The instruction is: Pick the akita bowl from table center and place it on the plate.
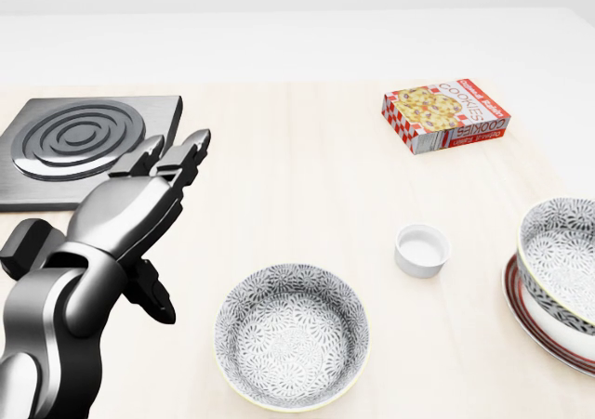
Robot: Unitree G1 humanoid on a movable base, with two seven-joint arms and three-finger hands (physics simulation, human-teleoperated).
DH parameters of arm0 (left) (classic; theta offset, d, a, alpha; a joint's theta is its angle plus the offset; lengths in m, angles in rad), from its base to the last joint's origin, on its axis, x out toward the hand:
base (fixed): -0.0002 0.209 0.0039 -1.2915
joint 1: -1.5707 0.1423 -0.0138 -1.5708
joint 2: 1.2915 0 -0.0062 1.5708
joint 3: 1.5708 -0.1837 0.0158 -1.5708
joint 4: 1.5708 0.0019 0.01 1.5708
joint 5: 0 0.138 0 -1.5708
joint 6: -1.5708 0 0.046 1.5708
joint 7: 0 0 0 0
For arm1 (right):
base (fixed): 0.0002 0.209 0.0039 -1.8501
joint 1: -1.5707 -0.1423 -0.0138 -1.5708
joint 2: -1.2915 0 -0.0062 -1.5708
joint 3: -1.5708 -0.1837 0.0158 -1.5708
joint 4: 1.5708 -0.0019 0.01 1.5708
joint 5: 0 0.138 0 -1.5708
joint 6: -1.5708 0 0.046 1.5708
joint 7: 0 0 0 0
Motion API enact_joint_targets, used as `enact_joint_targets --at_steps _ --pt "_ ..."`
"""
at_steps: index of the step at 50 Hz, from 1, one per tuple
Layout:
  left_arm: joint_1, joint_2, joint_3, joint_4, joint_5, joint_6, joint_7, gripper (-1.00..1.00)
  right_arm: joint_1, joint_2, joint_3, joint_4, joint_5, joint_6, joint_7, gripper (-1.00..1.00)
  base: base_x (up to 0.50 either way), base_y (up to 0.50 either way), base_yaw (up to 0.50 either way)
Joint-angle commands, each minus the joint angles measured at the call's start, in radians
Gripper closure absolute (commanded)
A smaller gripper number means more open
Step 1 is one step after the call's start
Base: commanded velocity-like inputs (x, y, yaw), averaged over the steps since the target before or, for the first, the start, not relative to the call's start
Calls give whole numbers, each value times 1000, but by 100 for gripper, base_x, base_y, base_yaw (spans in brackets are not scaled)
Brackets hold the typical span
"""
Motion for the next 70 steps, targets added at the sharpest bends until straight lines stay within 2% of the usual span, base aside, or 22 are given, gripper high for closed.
enact_joint_targets --at_steps 1,9,14,22,29,38,53,54,55,56,63,70 --pt "3 -1 -1 7 1 -5 6 -100 -42 -34 16 116 174 -14 -90 100 0 0 0" --pt "-5 0 -2 18 0 -5 7 -100 -82 -57 45 222 185 -48 -137 100 0 0 0" --pt "-6 1 -2 22 0 -6 9 -100 -123 -78 79 315 183 -80 -178 100 0 0 0" --pt "-15 7 1 42 -4 -13 16 -100 -184 -91 125 417 189 -94 -219 100 0 0 0" --pt "-16 9 2 51 -6 -16 22 -100 -211 -108 150 510 205 -135 -252 100 0 0 0" --pt "0 7 1 44 -3 -21 28 -100 -229 -109 179 570 217 -149 -287 100 0 0 0" --pt "29 1 -2 27 2 -29 37 -100 -203 -109 179 540 212 -123 -299 100 0 0 0" --pt "31 0 -3 25 3 -29 37 -100 -205 -107 184 533 202 -108 -303 68 0 0 0" --pt "32 -1 -3 25 4 -28 36 -100 -205 -104 185 529 197 -102 -299 68 0 0 0" --pt "32 -1 -3 24 4 -28 35 -100 -203 -103 184 526 194 -98 -298 -100 0 0 0" --pt "29 -2 -3 26 4 -28 34 -100 -178 -120 169 519 186 -101 -288 -100 0 0 0" --pt "23 -5 -6 27 4 -24 32 -100 -139 -154 146 531 199 -144 -279 -100 0 0 0"
